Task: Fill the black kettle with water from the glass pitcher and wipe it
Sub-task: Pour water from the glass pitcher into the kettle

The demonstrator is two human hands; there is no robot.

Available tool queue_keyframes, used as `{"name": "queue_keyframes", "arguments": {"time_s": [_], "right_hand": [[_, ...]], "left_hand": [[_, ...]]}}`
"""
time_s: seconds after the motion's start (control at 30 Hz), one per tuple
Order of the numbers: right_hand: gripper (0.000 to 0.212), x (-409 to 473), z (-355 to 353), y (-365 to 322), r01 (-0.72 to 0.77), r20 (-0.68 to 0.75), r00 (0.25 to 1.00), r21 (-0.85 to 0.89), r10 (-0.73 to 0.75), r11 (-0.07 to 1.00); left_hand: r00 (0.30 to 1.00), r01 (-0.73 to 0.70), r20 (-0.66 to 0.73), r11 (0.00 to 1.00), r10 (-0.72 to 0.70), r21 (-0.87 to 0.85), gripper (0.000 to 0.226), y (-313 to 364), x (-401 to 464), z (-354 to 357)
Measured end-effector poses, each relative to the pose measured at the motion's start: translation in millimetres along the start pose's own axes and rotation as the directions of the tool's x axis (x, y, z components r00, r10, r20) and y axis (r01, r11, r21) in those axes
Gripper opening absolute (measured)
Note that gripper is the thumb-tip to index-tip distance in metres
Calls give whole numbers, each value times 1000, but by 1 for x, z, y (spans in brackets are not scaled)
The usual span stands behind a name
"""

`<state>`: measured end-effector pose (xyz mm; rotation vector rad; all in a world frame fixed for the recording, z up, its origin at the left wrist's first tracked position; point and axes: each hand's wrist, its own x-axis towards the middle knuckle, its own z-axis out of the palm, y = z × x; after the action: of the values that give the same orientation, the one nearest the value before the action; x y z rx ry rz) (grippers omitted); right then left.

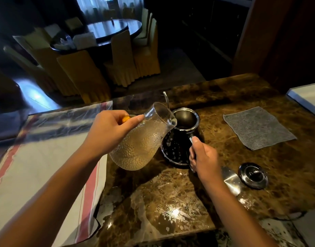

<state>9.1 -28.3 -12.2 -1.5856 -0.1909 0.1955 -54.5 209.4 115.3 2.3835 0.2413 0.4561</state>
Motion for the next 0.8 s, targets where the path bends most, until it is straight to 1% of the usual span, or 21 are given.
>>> {"name": "queue_keyframes", "arguments": {"time_s": [0.2,0.27,0.37,0.47,0.57,0.7,0.8], "right_hand": [[58,1,-2,1,-5,46,999,13,4,1000],[58,1,-1,1,5,51,999,15,-5,1000],[58,2,-1,2,16,53,998,16,-17,1000],[58,2,-1,2,23,57,998,14,-24,1000],[58,3,-1,4,25,51,998,17,-26,1000],[57,3,-1,4,23,53,998,21,-24,1000],[58,4,-1,4,24,54,998,25,-26,999]], "left_hand": [[997,4,78,987,-16,160,62,7,14,-8],[991,2,133,977,-30,212,60,12,18,-12],[968,14,238,957,-87,290,66,19,28,-19],[952,-10,290,935,-100,356,63,24,38,-23],[944,-35,314,921,-96,388,59,29,45,-23],[932,-50,346,906,-109,420,70,32,52,-26],[920,-43,368,900,-133,434,69,37,57,-27]]}}
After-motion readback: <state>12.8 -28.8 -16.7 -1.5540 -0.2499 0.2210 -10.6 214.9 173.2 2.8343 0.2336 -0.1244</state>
